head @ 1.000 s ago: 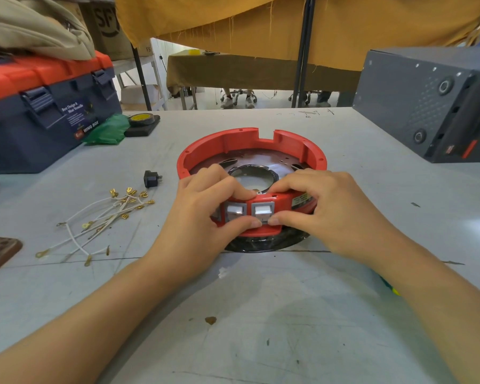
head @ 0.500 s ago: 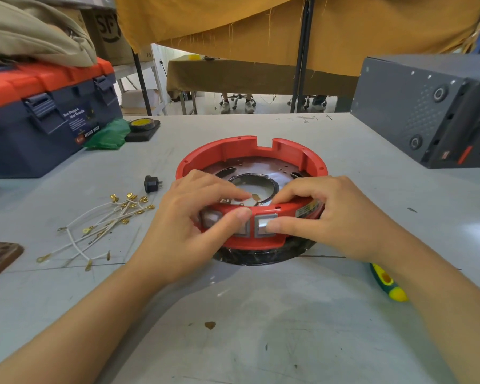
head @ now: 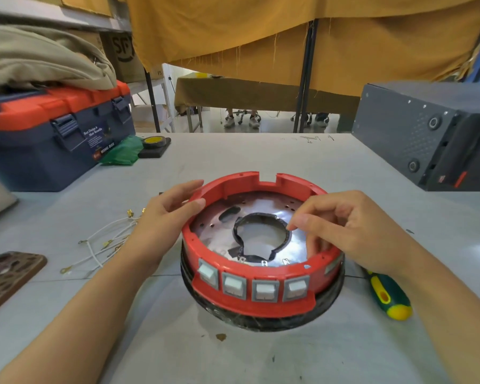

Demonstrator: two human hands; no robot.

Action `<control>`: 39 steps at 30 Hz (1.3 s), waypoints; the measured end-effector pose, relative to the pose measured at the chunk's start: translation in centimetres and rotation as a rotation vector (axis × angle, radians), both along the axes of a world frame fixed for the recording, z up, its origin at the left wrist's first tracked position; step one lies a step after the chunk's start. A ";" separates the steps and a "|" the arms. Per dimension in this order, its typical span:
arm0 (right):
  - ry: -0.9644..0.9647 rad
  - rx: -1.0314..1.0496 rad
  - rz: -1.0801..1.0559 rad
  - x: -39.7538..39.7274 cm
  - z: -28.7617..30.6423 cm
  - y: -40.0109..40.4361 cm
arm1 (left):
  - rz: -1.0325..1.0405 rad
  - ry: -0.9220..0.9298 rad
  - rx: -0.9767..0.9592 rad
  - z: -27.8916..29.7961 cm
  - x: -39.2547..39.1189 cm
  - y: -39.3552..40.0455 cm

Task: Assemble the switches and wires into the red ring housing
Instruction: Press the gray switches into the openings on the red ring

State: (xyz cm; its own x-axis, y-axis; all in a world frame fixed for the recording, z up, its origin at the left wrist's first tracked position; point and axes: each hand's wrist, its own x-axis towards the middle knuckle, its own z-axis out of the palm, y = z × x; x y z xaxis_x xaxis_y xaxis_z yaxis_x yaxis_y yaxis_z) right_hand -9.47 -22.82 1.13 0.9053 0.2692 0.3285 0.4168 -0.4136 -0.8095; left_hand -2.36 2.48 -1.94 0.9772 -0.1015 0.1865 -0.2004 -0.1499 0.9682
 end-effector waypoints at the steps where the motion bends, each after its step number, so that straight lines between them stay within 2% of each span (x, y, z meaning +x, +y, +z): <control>1: -0.022 0.022 -0.029 0.1 -0.1 0.0 | 0.013 -0.002 0.002 0.0 0.1 0.2; 3: -0.110 0.051 -0.151 0.6 -0.3 -0.2 | 0.039 -0.030 0.026 0.2 0.2 0.4; 5: -0.170 -0.010 -0.301 1.3 -0.7 -0.5 | 0.047 -0.065 0.070 0.5 0.1 0.5; 7: -0.103 -0.077 -0.377 2.0 -1.1 -0.8 | 0.041 -0.070 0.108 0.7 -0.1 0.6; 11: 0.147 -0.105 -0.353 3.0 -1.0 -1.2 | -0.065 -0.005 0.235 1.9 0.0 1.7; 16: 0.231 -0.226 -0.285 4.5 0.1 -1.3 | -0.270 0.069 0.359 3.0 0.7 3.8; 18: 0.259 -0.265 -0.252 5.4 0.5 -0.9 | -0.203 0.059 0.377 2.7 1.6 4.4; 21: 0.244 -0.324 -0.206 6.8 0.7 0.0 | 0.036 -0.021 0.395 2.1 3.5 4.8; 23: 0.239 -0.301 -0.184 7.5 0.5 0.5 | 0.127 -0.087 0.507 1.8 5.0 5.2; 26: 0.229 -0.289 -0.168 8.1 0.1 0.7 | 0.111 -0.139 0.799 1.6 7.5 6.0; 29: 0.177 -0.325 -0.161 8.4 -0.2 0.7 | 0.027 -0.075 1.018 1.0 9.5 6.1; 31: 0.165 -0.321 -0.159 8.5 -0.4 0.6 | 0.005 -0.033 1.067 0.6 10.2 6.0; 35: 0.142 -0.321 -0.153 8.5 -0.5 0.5 | 0.045 -0.098 0.923 0.4 10.5 5.6; 37: 0.138 -0.324 -0.154 8.5 -0.5 0.5 | 0.046 -0.112 0.716 0.6 10.0 5.1; 39: 0.139 -0.322 -0.157 8.5 -0.5 0.5 | 0.005 -0.085 0.419 1.3 9.1 4.3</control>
